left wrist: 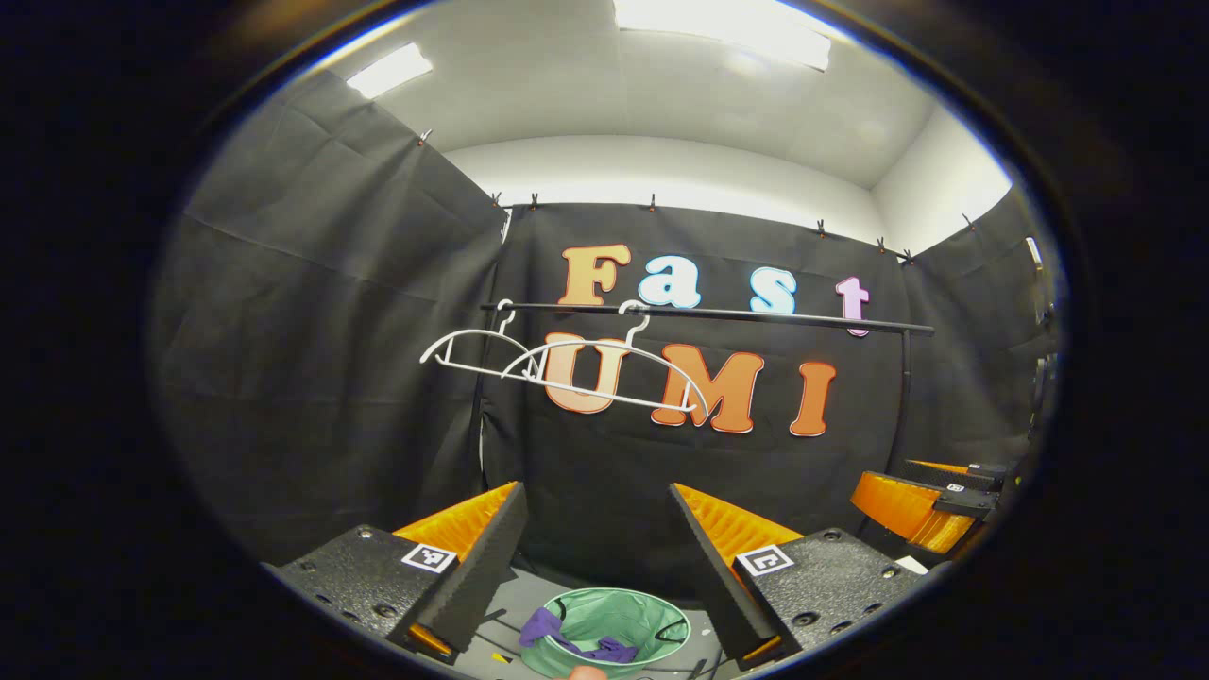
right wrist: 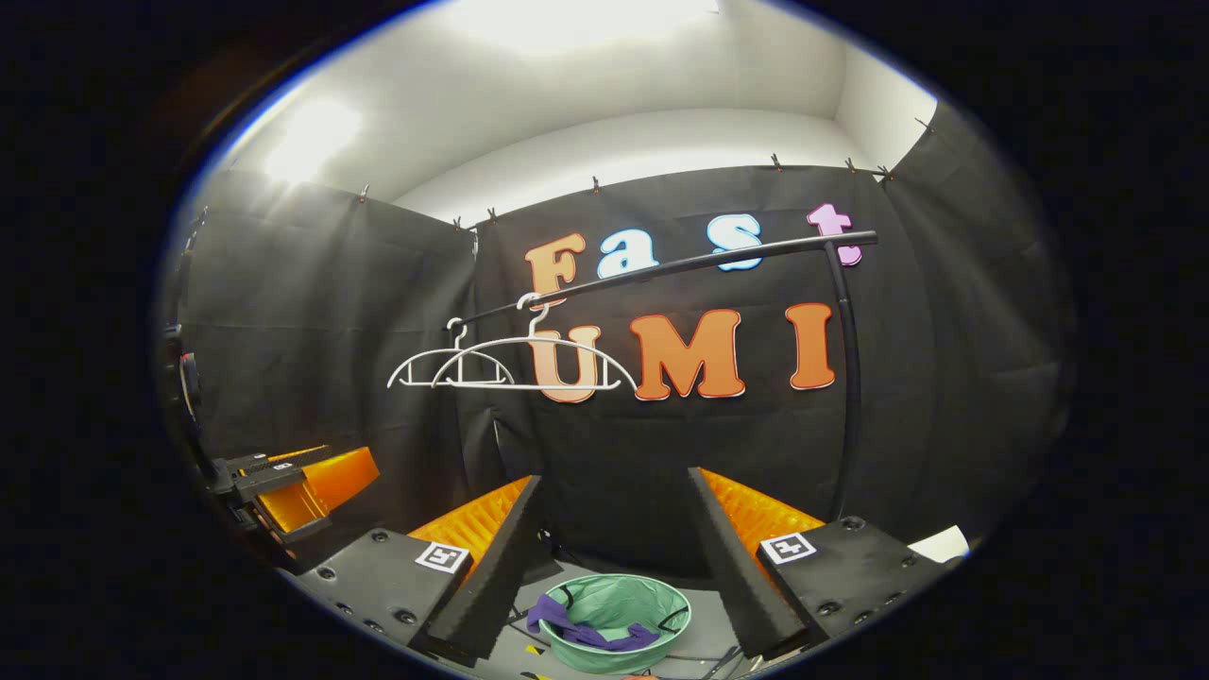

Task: Grasp the clothes on the hanger with both hands and then place them into the laundry hamper below.

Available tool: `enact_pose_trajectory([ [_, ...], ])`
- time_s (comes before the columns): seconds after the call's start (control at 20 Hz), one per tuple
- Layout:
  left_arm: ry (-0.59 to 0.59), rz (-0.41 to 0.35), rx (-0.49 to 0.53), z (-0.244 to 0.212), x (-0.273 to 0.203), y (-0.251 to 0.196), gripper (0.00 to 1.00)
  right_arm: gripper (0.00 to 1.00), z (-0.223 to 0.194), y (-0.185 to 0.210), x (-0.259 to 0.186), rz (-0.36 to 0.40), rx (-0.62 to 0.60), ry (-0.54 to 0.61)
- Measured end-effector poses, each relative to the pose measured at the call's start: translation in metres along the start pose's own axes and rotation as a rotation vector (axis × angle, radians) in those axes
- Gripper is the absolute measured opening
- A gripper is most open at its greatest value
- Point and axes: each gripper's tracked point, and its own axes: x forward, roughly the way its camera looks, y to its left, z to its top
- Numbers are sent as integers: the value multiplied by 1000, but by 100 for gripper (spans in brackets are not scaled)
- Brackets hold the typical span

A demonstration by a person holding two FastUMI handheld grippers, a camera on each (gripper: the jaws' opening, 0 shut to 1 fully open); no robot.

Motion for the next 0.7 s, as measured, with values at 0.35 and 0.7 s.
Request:
enact_pose_trajectory([
  [0.35,-23,-6,2,6,-28,3,93,97,2,13,-28,4,-5,-6],
  [0.7,-3,-28,-17,-4,-34,2,93,97,-2,9,-47,-39,-25,6],
])
